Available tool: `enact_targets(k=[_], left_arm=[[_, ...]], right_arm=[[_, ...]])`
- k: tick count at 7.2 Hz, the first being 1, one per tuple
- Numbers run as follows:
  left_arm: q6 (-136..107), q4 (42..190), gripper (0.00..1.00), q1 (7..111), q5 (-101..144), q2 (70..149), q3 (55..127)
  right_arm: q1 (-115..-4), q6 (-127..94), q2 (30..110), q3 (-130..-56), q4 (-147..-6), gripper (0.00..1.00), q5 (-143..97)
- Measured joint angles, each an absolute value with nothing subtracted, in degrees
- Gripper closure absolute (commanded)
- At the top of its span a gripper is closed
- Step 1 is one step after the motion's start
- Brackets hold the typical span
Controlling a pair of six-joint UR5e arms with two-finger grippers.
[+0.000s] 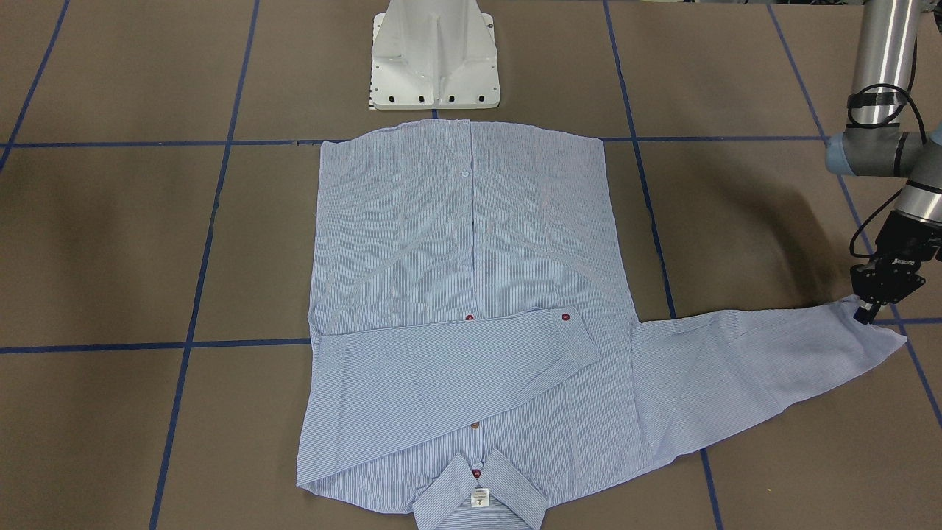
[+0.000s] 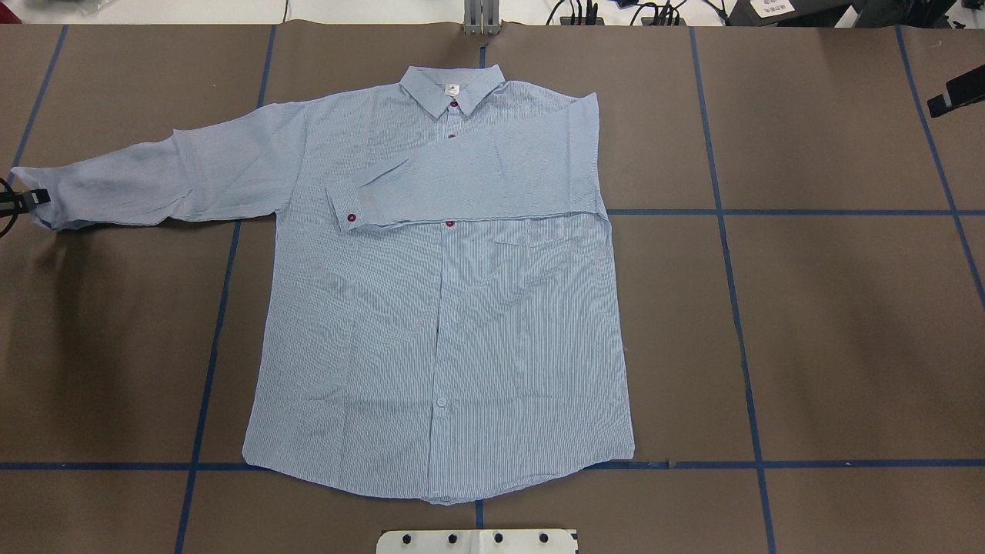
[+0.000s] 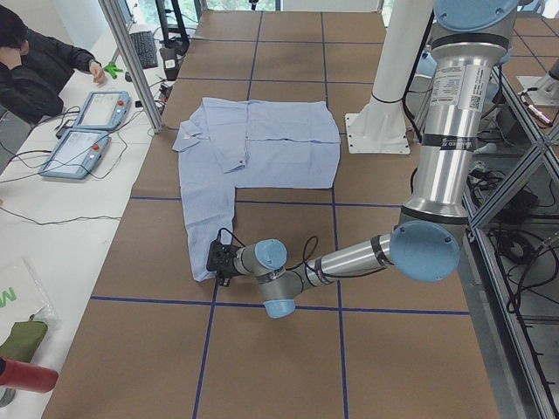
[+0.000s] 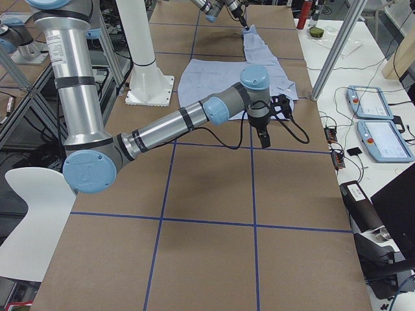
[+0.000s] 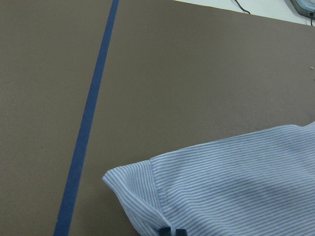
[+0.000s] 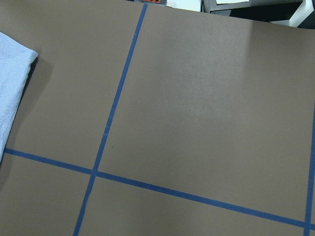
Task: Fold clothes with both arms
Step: 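Lower the left gripper onto the other sleeve cuff and grasp, then carry the grasped sleeve with the left gripper across the shirt front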
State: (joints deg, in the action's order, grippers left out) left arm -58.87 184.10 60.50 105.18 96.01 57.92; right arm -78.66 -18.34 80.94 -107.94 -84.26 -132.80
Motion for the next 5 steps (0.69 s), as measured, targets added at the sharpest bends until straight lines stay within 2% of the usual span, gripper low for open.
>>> enact_targets(k=[3,5], left_arm=[[-58.1,179.6,1.00,60.7,111.7,98.8,66.4],[-57.9,168.9,1.00,60.3,114.1,107.6,69.3]], right_arm=[[-78.7,-18.4,81.0,-108.2,-84.3,0.00,-132.7],[-78.7,-18.4,81.0,-108.2,-84.3,0.00,-132.7]])
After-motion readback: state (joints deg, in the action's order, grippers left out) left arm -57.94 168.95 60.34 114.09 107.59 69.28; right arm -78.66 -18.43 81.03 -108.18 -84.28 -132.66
